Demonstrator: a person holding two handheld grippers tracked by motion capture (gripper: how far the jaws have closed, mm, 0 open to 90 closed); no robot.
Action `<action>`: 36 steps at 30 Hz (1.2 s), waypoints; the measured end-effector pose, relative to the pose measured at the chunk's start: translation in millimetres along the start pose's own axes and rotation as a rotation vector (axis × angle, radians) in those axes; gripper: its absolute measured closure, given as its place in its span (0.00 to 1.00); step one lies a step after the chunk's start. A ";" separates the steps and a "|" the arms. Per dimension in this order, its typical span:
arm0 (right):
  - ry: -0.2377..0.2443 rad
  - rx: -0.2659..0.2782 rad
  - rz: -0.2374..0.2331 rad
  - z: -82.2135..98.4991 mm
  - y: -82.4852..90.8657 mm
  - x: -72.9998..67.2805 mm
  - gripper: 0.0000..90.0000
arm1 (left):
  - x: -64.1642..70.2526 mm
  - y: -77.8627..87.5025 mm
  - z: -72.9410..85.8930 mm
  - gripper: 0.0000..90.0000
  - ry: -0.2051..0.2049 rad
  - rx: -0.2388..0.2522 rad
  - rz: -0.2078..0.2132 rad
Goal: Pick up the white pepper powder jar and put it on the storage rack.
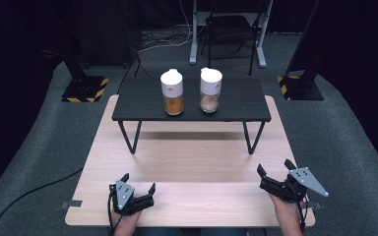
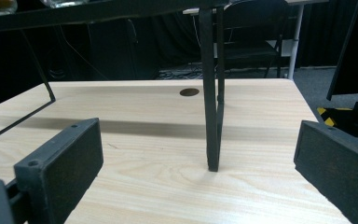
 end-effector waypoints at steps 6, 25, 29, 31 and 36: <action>-0.010 -0.029 -0.007 7.3 -5.4 -1.3 0.01 | -0.3 0.1 0.0 0.00 0.001 0.000 0.001; -0.013 -0.105 0.019 33.5 -23.5 -5.0 0.01 | -0.9 0.3 0.2 0.00 0.003 0.002 0.005; -0.010 -0.111 0.015 36.2 -24.9 -5.5 0.01 | -0.9 0.3 0.1 0.00 0.003 0.000 0.005; -0.011 -0.117 0.012 38.3 -25.8 -6.1 0.01 | -1.0 0.3 0.2 0.00 0.003 0.002 0.006; -0.022 -0.143 -0.011 43.1 -29.3 -7.1 0.00 | -0.9 0.3 0.2 0.00 0.001 0.001 0.006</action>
Point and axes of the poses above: each handheld gripper's, and its own axes: y roughly backward along the jaws, z roughly out of its underside, x roughly to its right, the point moved 8 cm from there along -y, roughly forward along the jaws, and after that the axes turned 4 degrees about -x, right-handed, at the moved point
